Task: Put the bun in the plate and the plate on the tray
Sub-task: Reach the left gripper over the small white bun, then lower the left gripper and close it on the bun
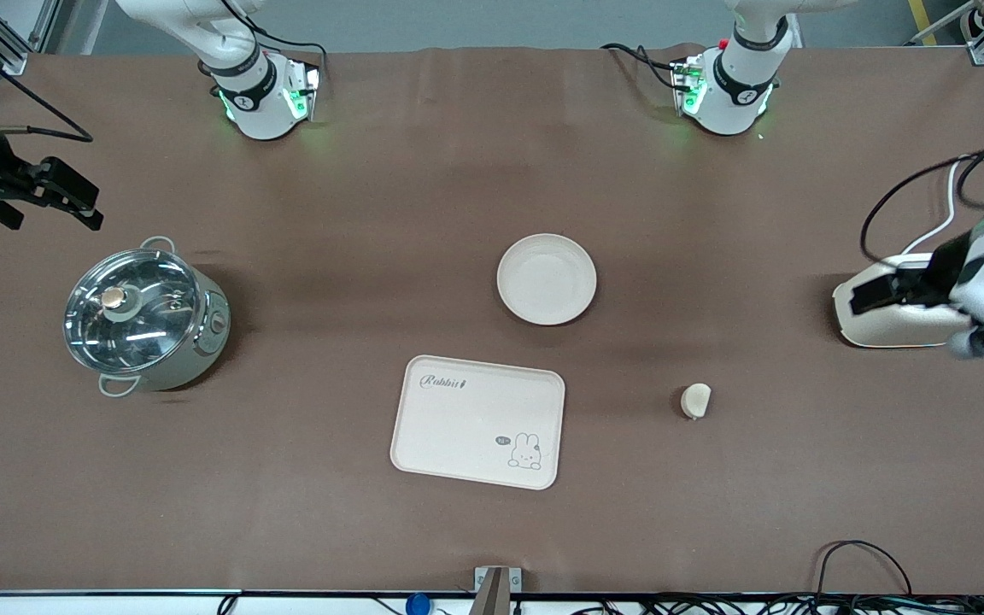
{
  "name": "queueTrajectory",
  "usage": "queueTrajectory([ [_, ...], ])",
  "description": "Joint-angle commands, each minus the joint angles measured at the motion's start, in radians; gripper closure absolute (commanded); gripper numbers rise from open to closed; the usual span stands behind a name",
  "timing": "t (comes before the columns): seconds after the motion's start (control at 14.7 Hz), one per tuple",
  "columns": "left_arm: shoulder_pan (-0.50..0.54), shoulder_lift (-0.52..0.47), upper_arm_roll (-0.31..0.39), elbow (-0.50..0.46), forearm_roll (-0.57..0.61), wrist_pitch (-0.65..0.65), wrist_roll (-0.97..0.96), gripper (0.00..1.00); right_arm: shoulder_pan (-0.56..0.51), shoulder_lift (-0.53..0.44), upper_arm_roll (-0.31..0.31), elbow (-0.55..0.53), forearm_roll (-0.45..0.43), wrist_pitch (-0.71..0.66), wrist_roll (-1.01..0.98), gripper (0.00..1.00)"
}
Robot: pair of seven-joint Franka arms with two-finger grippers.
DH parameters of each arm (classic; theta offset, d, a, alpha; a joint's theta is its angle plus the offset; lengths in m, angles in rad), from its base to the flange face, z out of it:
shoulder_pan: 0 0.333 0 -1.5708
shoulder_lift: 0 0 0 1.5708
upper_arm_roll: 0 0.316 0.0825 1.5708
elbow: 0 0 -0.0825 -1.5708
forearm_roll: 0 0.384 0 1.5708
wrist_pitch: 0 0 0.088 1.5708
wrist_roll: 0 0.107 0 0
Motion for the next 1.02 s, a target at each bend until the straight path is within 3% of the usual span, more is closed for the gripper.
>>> queueTrajectory([
  [0.0,-0.008,0.11,-0.008,0.02,0.007,0.096,-0.052,0.0,-0.003,-0.006,0.008,0.004,-0.008,0.0,0.005,0.0],
  [0.27,-0.012,0.276,-0.008,0.014,0.012,0.252,-0.09,0.0,0.006,-0.005,0.011,0.004,-0.005,0.0,0.007,0.0],
  [0.54,-0.057,0.342,-0.008,-0.044,0.017,0.409,-0.172,0.0,-0.008,0.003,0.008,0.001,0.039,0.02,0.001,0.0],
  [0.61,-0.071,0.345,-0.008,-0.061,0.017,0.427,-0.195,0.0,-0.008,0.006,0.008,-0.001,0.045,0.012,-0.008,0.27],
  [0.68,-0.08,0.344,-0.008,-0.073,0.017,0.433,-0.219,0.0,-0.008,0.004,0.005,-0.001,0.057,0.009,-0.011,0.69],
  [0.75,-0.081,0.344,-0.008,-0.078,0.018,0.435,-0.226,0.0,-0.012,0.006,0.004,0.001,0.062,0.009,-0.01,0.8],
  [0.82,-0.083,0.341,-0.008,-0.093,0.023,0.45,-0.227,0.0,-0.036,0.007,0.003,0.001,0.062,0.009,-0.019,0.63],
  [0.88,-0.086,0.335,-0.008,-0.123,0.036,0.487,-0.232,0.0,-0.058,0.01,0.003,-0.001,0.065,0.009,-0.021,0.01],
  [0.95,-0.104,0.325,-0.006,-0.166,0.04,0.533,-0.25,0.0,-0.066,0.018,0.003,-0.001,0.064,0.009,-0.03,0.0],
])
